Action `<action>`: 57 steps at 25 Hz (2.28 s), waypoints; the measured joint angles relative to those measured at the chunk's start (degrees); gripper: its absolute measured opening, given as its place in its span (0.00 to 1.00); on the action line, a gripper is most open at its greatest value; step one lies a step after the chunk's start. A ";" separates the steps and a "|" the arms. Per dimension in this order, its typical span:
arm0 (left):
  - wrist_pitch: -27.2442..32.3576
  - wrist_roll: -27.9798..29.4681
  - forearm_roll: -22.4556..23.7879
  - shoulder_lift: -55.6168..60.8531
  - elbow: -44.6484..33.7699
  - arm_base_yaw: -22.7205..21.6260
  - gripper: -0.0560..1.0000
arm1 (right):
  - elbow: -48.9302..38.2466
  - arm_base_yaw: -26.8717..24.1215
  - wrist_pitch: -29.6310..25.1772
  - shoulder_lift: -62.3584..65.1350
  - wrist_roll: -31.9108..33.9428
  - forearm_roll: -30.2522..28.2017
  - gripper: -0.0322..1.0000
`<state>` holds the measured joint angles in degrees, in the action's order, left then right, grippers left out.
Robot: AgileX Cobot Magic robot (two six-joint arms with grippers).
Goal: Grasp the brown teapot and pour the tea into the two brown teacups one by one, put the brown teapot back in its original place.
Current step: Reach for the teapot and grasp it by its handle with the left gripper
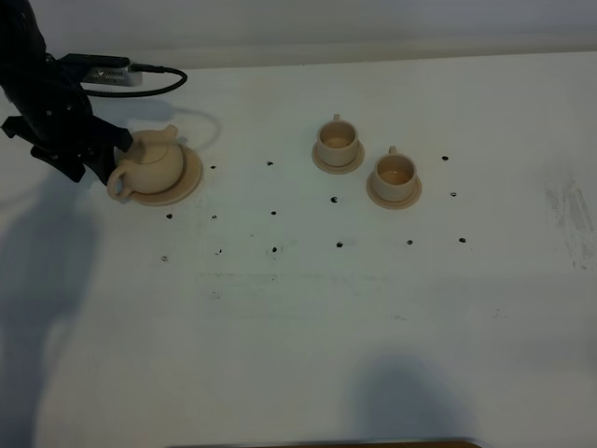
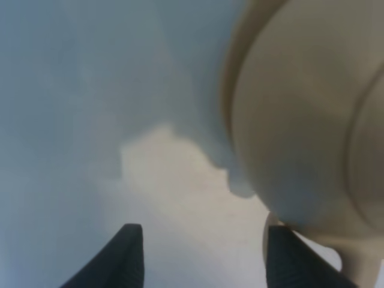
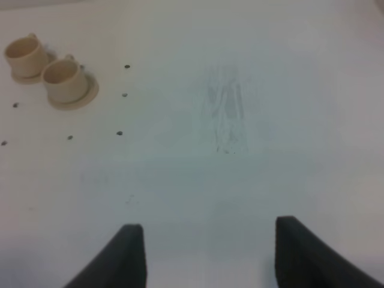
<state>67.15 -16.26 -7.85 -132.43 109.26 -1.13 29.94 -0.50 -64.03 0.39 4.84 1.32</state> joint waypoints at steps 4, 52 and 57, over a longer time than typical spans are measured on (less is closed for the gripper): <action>1.08 -0.57 -1.03 0.00 0.00 0.00 0.47 | 0.00 0.00 0.00 0.00 0.00 0.00 0.50; -10.16 2.81 10.53 19.81 -25.97 6.10 0.47 | 0.00 0.00 0.00 0.00 0.00 0.00 0.50; -15.19 5.28 9.64 19.81 -26.28 5.01 0.47 | 0.00 0.00 0.00 0.00 0.00 0.00 0.50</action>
<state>51.95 -10.98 1.79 -112.62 82.99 3.89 29.94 -0.50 -64.03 0.39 4.84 1.32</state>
